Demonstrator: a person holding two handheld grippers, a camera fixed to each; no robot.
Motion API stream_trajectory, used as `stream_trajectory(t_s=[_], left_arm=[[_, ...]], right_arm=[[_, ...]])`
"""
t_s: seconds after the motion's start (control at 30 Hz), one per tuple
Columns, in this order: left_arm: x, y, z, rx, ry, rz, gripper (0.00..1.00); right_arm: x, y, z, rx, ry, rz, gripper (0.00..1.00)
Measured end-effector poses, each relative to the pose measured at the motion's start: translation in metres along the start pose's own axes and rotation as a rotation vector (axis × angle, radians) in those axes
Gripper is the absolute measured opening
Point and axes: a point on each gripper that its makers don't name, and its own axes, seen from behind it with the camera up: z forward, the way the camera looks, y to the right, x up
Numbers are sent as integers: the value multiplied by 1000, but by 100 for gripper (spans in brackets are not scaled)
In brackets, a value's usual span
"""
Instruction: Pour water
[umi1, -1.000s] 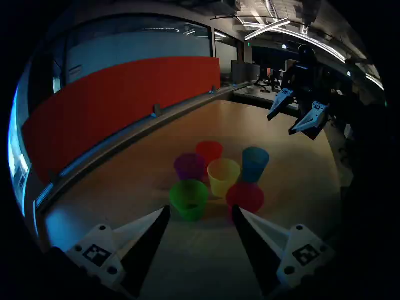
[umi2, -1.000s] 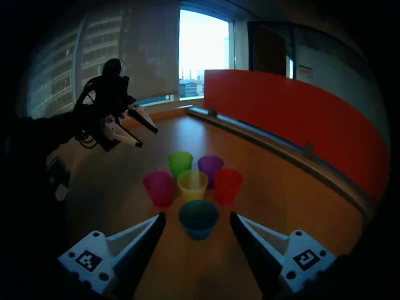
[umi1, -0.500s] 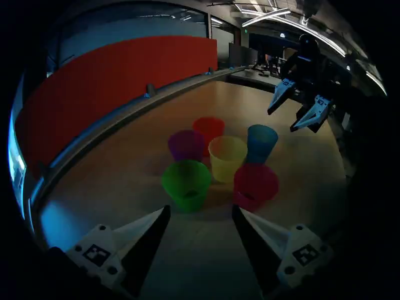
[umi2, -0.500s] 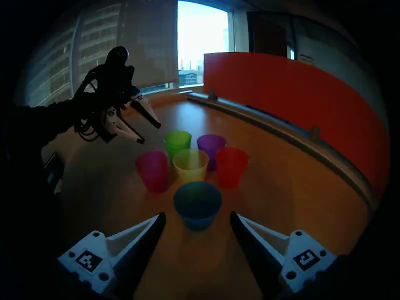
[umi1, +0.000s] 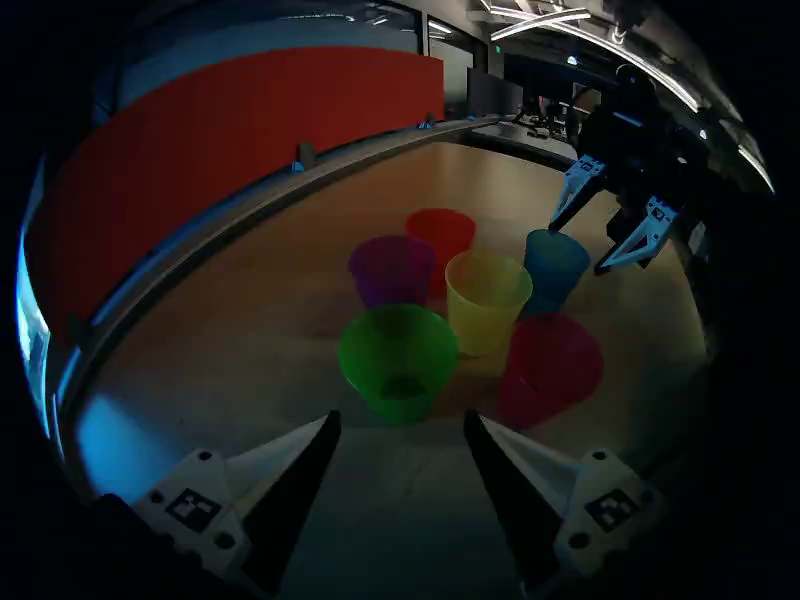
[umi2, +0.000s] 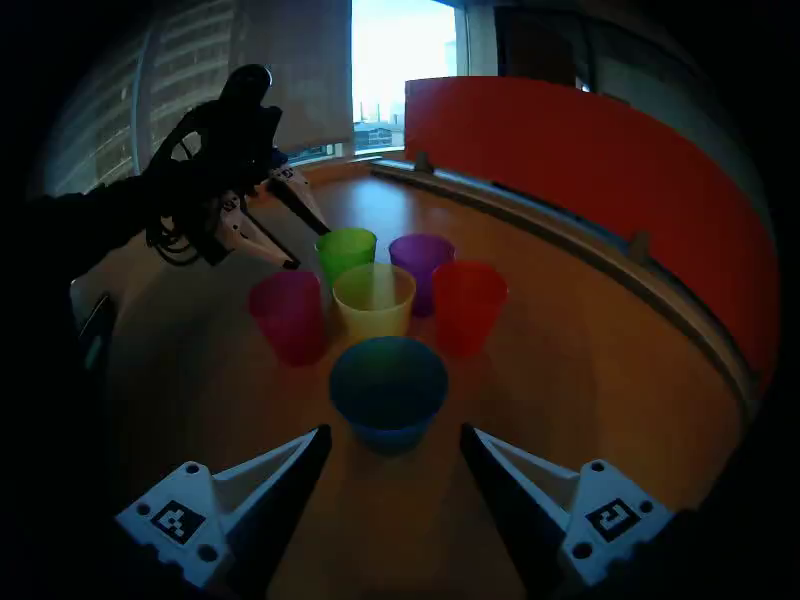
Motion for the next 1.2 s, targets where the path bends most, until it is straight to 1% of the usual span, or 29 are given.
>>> stream_trajectory(t_s=[0.2,0.4,0.67,0.8,1.0,1.2], left_arm=[[4,-3,9,-10,-2,1,91],[9,-3,18,-24,-2,7,91],[17,2,28,-50,-1,20,91],[20,2,32,-53,-3,24,91],[23,2,36,-63,-2,16,91],[24,0,40,-61,-4,15,90]], right_arm=[[2,3,10,-1,-3,12,100],[5,0,18,16,-9,25,100],[10,-6,28,39,-25,4,100],[14,-8,32,47,-24,-1,100],[18,-9,40,56,-23,-3,100],[19,-11,44,63,-24,-2,100]])
